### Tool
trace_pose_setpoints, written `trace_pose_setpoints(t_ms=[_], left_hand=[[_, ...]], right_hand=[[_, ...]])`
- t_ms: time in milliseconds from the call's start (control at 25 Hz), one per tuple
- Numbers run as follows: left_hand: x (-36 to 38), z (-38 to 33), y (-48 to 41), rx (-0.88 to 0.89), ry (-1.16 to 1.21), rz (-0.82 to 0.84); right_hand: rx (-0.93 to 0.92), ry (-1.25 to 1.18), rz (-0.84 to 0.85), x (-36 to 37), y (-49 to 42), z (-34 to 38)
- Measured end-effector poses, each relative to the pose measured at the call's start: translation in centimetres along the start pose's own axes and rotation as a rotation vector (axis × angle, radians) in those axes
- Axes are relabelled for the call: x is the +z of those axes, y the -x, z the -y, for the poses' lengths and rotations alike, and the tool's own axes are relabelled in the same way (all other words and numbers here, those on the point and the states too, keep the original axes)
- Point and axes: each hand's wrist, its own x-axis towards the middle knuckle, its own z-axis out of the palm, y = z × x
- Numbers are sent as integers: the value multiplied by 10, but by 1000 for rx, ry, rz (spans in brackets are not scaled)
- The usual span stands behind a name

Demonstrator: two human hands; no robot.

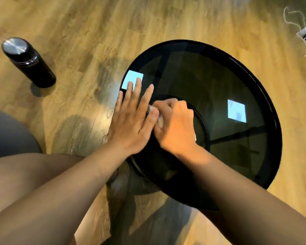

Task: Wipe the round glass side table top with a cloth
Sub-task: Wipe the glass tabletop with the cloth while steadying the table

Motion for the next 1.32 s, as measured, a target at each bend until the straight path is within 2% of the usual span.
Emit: trace_pose_setpoints(t_ms=[80,240,440,600,760,840,920,1040,1200,1320], left_hand=[[-1,-1,1,-7,-19,17],[-1,-2,1,-13,-83,55],[-2,0,-1,6,-13,21],[-4,-1,2,9,143,-65],[-15,-3,2,-60,364,-64],[-26,-2,5,-92,383,-60],[-34,1,7,-115,363,-53],[-34,6,1,-162,404,-38],[-18,9,-10,-179,489,-39],[-12,7,-21,-304,718,-138]], right_hand=[[64,75,-60,6,-60,-15],[219,174,-35,15,-189,-54],[227,178,-68,15,-229,-70],[214,126,-10,7,-181,-39],[-65,137,59,9,-79,28],[-116,-70,141,-2,-23,48],[-142,-195,212,-17,40,51],[-141,-132,293,-42,119,21],[-258,54,294,-43,117,2],[-354,73,212,-23,62,17]])
